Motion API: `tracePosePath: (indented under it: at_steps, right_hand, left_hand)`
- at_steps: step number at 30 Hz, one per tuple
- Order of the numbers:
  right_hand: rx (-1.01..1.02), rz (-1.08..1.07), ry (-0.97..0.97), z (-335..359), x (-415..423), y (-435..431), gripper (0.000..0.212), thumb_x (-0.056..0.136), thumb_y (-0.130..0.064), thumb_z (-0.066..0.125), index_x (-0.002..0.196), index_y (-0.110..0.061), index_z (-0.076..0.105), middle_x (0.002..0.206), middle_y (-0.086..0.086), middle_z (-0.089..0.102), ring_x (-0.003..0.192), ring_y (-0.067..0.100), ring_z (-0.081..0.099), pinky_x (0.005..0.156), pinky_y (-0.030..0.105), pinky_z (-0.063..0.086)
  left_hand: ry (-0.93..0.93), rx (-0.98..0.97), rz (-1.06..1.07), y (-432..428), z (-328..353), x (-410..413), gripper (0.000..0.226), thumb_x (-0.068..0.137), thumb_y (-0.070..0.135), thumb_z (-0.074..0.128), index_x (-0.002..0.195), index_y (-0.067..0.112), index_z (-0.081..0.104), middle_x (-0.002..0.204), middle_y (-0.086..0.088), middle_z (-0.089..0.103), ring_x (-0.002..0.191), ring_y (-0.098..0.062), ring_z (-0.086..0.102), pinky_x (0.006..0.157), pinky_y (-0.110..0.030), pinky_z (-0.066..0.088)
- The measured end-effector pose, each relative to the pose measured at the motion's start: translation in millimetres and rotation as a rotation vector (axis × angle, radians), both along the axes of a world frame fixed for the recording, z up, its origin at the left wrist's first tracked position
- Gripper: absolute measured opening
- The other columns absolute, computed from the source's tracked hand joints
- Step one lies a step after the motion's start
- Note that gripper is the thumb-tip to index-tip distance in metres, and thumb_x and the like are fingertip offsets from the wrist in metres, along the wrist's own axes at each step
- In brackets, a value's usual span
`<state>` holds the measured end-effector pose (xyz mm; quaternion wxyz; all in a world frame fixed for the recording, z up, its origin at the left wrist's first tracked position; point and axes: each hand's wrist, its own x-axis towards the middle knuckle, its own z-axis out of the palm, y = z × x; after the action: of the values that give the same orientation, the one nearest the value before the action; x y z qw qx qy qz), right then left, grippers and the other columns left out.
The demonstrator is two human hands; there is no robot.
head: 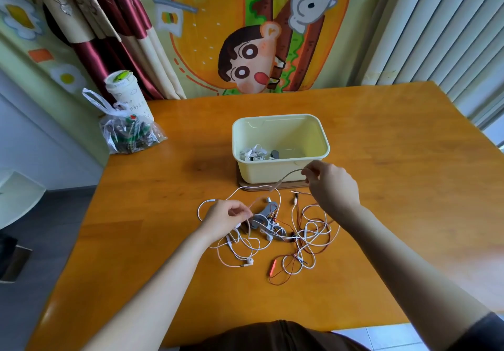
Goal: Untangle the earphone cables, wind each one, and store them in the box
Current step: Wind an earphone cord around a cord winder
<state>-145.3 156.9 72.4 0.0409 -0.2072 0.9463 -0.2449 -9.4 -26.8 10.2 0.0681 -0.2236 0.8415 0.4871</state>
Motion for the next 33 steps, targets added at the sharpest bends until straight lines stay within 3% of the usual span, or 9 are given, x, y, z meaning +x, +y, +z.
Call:
tracePosePath:
  at_steps: [3,7,9,11,15,22,27,30,33]
  right_hand:
    - [0.227,0.148,-0.025,-3,6,1,0.041,0.092,-0.011,0.053,0.132,-0.020,0.052,0.134,0.001,0.052,0.105,0.023,0.060,0.078,0.033,0.053]
    - [0.129,0.485,-0.075,-5,27,-11,0.067,0.089,-0.008,0.059,0.146,-0.026,0.028,0.152,-0.007,0.028,0.121,0.020,0.050,0.090,0.030,0.050]
    - [0.076,0.594,-0.125,-11,33,-19,0.059,0.091,-0.012,0.060,0.143,-0.025,0.036,0.144,-0.004,0.043,0.114,0.018,0.054,0.087,0.027,0.048]
    - [0.008,0.614,-0.203,-17,36,-23,0.039,0.091,-0.015,0.060,0.129,-0.017,0.053,0.116,0.002,0.062,0.089,0.014,0.058,0.075,0.022,0.045]
    - [-0.045,0.565,-0.251,-12,30,-18,0.013,0.091,-0.018,0.060,0.096,-0.008,0.067,0.074,-0.004,0.060,0.052,-0.001,0.053,0.054,0.011,0.042]
    - [-0.098,0.516,-0.220,-7,26,-14,0.013,0.090,-0.013,0.060,0.085,-0.013,0.072,0.064,-0.023,0.052,0.059,-0.001,0.053,0.056,0.010,0.038]
    - [-0.162,0.381,-0.171,-1,21,-10,0.014,0.091,-0.018,0.058,0.085,-0.016,0.071,0.064,-0.019,0.053,0.062,0.008,0.055,0.061,0.028,0.048]
    - [-0.208,0.327,-0.143,1,18,-8,0.016,0.092,-0.020,0.056,0.087,-0.016,0.071,0.066,-0.014,0.058,0.060,0.008,0.055,0.056,0.026,0.043]
    - [-0.268,0.276,-0.111,5,18,-10,0.016,0.091,-0.021,0.055,0.086,-0.016,0.070,0.072,-0.006,0.065,0.062,0.010,0.056,0.056,0.025,0.041]
  left_hand:
    - [0.053,0.013,-0.023,6,10,-5,0.017,0.095,0.022,0.055,0.099,0.020,0.071,0.095,0.009,0.068,0.095,-0.006,0.060,0.079,-0.017,0.046]
    - [0.095,-0.021,-0.091,17,21,-15,0.020,0.096,0.026,0.054,0.099,0.019,0.072,0.084,0.012,0.066,0.085,-0.008,0.061,0.070,-0.015,0.044]
    - [0.115,-0.012,-0.098,22,25,-18,0.018,0.096,0.024,0.055,0.096,0.021,0.072,0.083,0.008,0.069,0.084,-0.011,0.062,0.072,-0.019,0.046]
    - [0.135,-0.009,-0.111,24,28,-19,0.018,0.096,0.021,0.054,0.093,0.022,0.072,0.087,0.001,0.071,0.085,-0.013,0.063,0.076,-0.025,0.048]
    - [0.140,0.131,-0.083,21,30,-14,0.013,0.095,0.023,0.057,0.091,0.016,0.066,0.080,-0.003,0.068,0.075,-0.018,0.060,0.073,-0.030,0.049]
    - [0.095,0.171,-0.073,22,23,-10,0.005,0.090,0.019,0.064,0.094,0.018,0.066,0.093,0.002,0.068,0.090,-0.010,0.061,0.077,-0.017,0.047]
    - [0.109,0.201,0.017,17,17,-9,0.015,0.092,0.010,0.058,0.091,0.021,0.068,0.096,0.003,0.071,0.094,-0.009,0.064,0.083,-0.016,0.048]
    - [0.078,0.165,0.018,14,13,-7,0.019,0.094,0.008,0.055,0.090,0.022,0.066,0.092,0.005,0.070,0.083,-0.006,0.062,0.077,-0.016,0.050]
    - [0.030,0.065,0.027,11,6,-6,0.024,0.094,0.005,0.052,0.085,0.024,0.065,0.090,0.005,0.069,0.088,-0.010,0.063,0.082,-0.023,0.051]
